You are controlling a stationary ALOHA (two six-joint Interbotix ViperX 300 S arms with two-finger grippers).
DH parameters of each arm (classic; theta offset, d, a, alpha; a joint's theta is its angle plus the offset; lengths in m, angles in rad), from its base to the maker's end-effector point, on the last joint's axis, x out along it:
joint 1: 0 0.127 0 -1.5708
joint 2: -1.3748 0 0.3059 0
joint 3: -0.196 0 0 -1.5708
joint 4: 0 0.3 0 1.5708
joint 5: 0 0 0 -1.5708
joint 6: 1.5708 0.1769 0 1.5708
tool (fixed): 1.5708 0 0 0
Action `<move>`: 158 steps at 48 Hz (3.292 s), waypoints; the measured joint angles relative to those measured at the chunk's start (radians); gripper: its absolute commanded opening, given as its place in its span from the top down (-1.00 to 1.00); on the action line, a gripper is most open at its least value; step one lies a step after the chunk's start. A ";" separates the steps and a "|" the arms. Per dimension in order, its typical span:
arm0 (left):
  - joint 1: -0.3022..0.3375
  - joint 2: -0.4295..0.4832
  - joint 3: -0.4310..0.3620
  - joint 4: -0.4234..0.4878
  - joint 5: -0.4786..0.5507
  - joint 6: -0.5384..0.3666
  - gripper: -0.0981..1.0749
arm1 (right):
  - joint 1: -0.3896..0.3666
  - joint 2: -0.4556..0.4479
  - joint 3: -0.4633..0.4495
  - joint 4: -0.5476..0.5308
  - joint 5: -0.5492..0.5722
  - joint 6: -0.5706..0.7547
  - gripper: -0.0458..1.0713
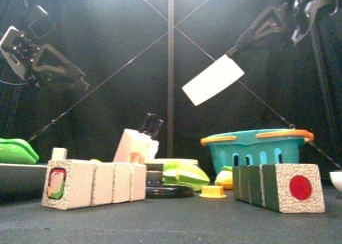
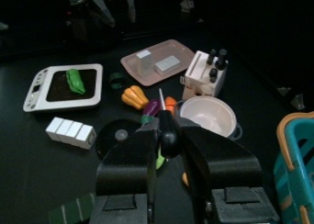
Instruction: Grab cleaver with other hand
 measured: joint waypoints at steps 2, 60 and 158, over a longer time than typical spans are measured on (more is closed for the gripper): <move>-0.018 0.018 -0.006 0.009 -0.017 0.000 -0.59 | -0.003 -0.003 0.011 -0.020 -0.009 0.000 -0.10; -0.069 0.838 -0.460 0.132 -0.495 0.003 -0.59 | -0.031 -0.002 0.026 -0.132 -0.158 0.009 -0.09; -0.066 0.891 -0.540 0.124 -0.495 0.002 0.16 | -0.061 -0.002 0.026 0.077 -0.195 0.003 -0.85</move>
